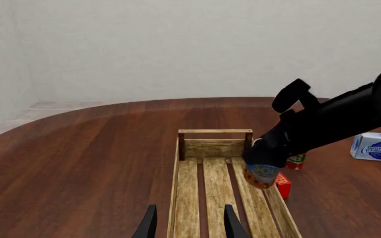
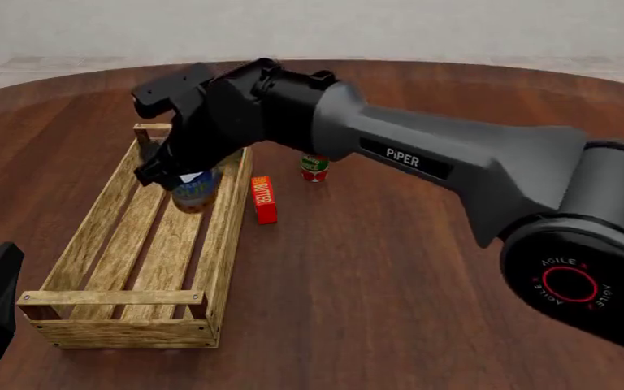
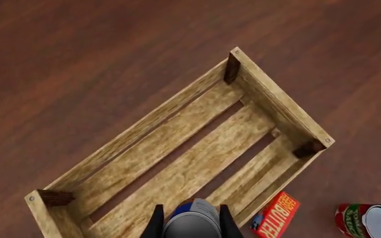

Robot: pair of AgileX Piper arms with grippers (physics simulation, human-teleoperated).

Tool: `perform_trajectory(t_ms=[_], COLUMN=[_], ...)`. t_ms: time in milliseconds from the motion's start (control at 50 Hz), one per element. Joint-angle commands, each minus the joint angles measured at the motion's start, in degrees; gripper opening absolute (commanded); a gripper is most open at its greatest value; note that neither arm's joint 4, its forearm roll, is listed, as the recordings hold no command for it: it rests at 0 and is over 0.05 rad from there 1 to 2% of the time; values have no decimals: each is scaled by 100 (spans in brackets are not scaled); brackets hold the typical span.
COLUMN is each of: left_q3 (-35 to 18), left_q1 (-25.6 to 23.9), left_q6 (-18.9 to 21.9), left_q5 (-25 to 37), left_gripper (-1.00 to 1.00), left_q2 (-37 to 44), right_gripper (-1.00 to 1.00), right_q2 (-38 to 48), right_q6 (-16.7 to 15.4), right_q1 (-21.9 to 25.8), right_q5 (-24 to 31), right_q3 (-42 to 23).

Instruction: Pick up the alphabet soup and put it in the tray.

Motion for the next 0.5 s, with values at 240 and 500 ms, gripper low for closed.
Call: perform_trajectory(t_ms=[240,500], left_q3=[0,0], left_q1=[0,0], left_q6=[0,0], left_q5=[0,0], left_gripper=[100,100], left_q2=[0,0], right_gripper=[-100,-100], right_q2=[661,1025], right_q6=[136,183], right_q1=[12,-40], right_q5=[198,283], right_q3=[-721,-1088])
